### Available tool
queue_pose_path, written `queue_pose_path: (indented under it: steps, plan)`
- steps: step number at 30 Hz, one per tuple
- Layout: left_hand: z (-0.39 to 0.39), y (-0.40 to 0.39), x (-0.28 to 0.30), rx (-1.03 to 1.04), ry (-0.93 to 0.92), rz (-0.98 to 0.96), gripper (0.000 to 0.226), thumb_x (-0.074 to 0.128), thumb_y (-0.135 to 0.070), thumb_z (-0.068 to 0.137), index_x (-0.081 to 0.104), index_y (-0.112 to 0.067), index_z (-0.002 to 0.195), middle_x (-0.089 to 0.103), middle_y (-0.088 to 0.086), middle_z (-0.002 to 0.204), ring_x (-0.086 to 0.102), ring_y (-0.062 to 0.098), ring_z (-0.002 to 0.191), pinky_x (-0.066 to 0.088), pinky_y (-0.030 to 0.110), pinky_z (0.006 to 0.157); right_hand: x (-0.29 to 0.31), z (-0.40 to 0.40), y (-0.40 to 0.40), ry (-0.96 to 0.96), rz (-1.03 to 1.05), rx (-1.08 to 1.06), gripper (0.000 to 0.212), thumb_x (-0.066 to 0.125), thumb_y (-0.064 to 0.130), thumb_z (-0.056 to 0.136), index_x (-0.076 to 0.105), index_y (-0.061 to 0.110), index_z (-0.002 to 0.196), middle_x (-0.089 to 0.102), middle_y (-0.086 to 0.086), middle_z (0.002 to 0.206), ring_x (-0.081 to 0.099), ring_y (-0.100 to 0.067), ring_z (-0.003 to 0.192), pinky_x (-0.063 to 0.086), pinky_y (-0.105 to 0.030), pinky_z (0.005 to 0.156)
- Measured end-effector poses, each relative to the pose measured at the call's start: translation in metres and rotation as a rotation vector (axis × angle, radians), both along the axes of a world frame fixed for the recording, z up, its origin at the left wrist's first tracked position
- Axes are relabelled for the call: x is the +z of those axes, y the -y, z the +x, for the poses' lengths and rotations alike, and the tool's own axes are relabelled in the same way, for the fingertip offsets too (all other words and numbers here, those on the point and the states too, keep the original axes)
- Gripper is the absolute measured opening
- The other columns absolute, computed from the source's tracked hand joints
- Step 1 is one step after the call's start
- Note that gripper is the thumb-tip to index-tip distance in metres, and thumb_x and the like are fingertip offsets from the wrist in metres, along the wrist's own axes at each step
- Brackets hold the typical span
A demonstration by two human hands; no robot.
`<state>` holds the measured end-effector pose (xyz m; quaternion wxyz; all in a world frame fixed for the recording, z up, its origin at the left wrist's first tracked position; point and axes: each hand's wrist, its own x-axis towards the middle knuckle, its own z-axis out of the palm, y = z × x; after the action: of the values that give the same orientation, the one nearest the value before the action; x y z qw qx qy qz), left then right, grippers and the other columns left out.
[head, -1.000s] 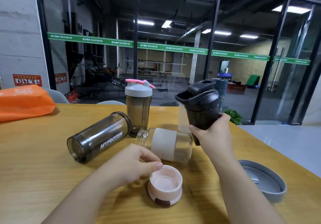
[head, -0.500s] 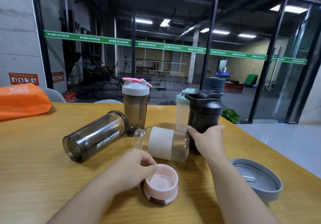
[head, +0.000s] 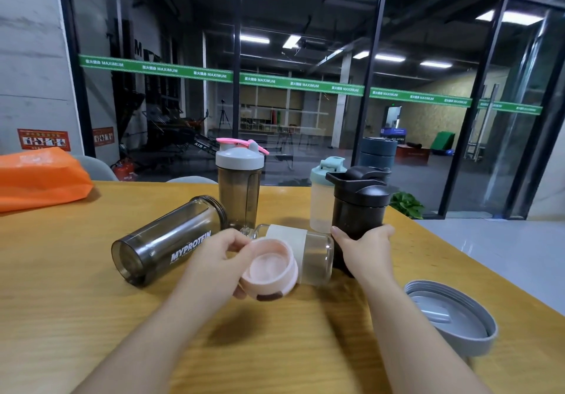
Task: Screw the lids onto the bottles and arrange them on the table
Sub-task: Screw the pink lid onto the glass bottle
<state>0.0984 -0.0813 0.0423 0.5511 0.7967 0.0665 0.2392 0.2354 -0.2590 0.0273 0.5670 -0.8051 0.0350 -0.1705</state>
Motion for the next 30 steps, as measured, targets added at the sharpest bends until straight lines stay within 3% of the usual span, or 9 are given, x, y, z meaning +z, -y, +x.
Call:
queue_pose_path:
  steps: [4, 7, 11, 16, 20, 24, 27, 28, 30]
  plan:
    - [0.003, -0.004, 0.005, 0.131, 0.084, -0.3, 0.012, 0.054, -0.018, 0.094, 0.059, -0.008, 0.091, 0.063, 0.013, 0.077, 0.055, 0.021, 0.052, 0.047, 0.032, 0.048, 0.0, 0.001, -0.001, -0.003, 0.012, 0.008, 0.071, 0.076, 0.032, 0.079, 0.029, 0.003, 0.125, 0.052, -0.017, 0.124, 0.057, -0.032, 0.101, 0.044, -0.035, 0.069]
    - [0.006, -0.007, 0.007, 0.178, 0.112, -0.584, 0.012, 0.045, -0.017, 0.097, 0.056, -0.012, 0.096, 0.059, 0.011, 0.089, 0.053, 0.021, 0.068, 0.045, 0.031, 0.051, 0.0, 0.001, -0.002, 0.003, 0.035, 0.005, 0.071, 0.076, 0.031, 0.079, 0.031, 0.005, 0.126, 0.055, -0.014, 0.121, 0.057, -0.029, 0.098, 0.047, -0.037, 0.072]
    - [0.006, -0.009, 0.013, 0.195, 0.139, -0.882, 0.014, 0.042, -0.019, 0.098, 0.055, -0.015, 0.097, 0.057, 0.01, 0.087, 0.053, 0.018, 0.065, 0.045, 0.02, 0.036, -0.002, 0.003, -0.005, 0.052, 0.031, -0.03, 0.071, 0.081, 0.033, 0.072, 0.042, 0.007, 0.126, 0.056, -0.011, 0.12, 0.058, -0.029, 0.106, 0.052, -0.041, 0.083]
    - [0.007, -0.014, 0.012, 0.185, 0.157, -1.058, 0.02, 0.041, -0.024, 0.1, 0.049, -0.01, 0.112, 0.057, 0.012, 0.092, 0.056, 0.021, 0.071, 0.044, 0.017, 0.035, 0.001, 0.0, -0.005, 0.035, 0.018, -0.027, 0.084, 0.081, 0.038, 0.07, 0.033, 0.006, 0.131, 0.05, -0.013, 0.126, 0.051, -0.032, 0.115, 0.049, -0.049, 0.092]
    - [0.008, -0.02, 0.009, 0.183, 0.136, -1.141, 0.032, 0.039, -0.036, 0.101, 0.048, -0.012, 0.12, 0.062, 0.015, 0.1, 0.063, 0.021, 0.071, 0.044, 0.02, 0.037, 0.009, -0.01, -0.004, 0.074, 0.06, -0.064, 0.096, 0.079, 0.038, 0.073, 0.022, 0.003, 0.141, 0.037, -0.016, 0.142, 0.034, -0.032, 0.132, 0.033, -0.043, 0.106]
    - [0.011, -0.026, 0.005, 0.179, 0.079, -1.236, 0.044, 0.039, -0.044, 0.1, 0.046, -0.011, 0.128, 0.06, 0.021, 0.118, 0.06, 0.027, 0.083, 0.046, 0.021, 0.038, 0.016, -0.026, -0.003, 0.191, -0.028, -0.204, 0.042, 0.069, 0.036, 0.082, 0.044, 0.01, 0.103, 0.05, -0.009, 0.114, 0.041, -0.029, 0.112, 0.035, -0.039, 0.09]
    - [0.011, -0.025, 0.005, 0.146, 0.07, -1.287, 0.04, 0.039, -0.038, 0.1, 0.046, -0.009, 0.126, 0.06, 0.022, 0.114, 0.059, 0.03, 0.091, 0.047, 0.027, 0.049, 0.018, -0.037, -0.013, 0.396, -0.051, -0.031, 0.02, 0.062, 0.022, 0.088, 0.045, 0.015, 0.079, 0.051, 0.002, 0.072, 0.049, -0.017, 0.071, 0.038, -0.03, 0.06]
    - [0.01, -0.025, 0.005, 0.139, 0.074, -1.294, 0.039, 0.04, -0.037, 0.1, 0.046, -0.008, 0.125, 0.061, 0.022, 0.11, 0.059, 0.03, 0.091, 0.046, 0.028, 0.054, 0.018, -0.04, -0.018, 0.467, -0.104, 0.044, 0.019, 0.063, 0.019, 0.087, 0.047, 0.016, 0.076, 0.049, 0.004, 0.067, 0.046, -0.014, 0.064, 0.038, -0.029, 0.057]
    - [0.01, -0.025, 0.005, 0.124, 0.081, -1.3, 0.037, 0.041, -0.036, 0.099, 0.047, -0.008, 0.123, 0.063, 0.022, 0.104, 0.063, 0.03, 0.089, 0.046, 0.03, 0.059, 0.019, -0.045, -0.028, 0.555, -0.287, 0.199, 0.011, 0.065, 0.019, 0.086, 0.055, 0.019, 0.081, 0.053, 0.008, 0.072, 0.049, -0.012, 0.071, 0.043, -0.028, 0.064]
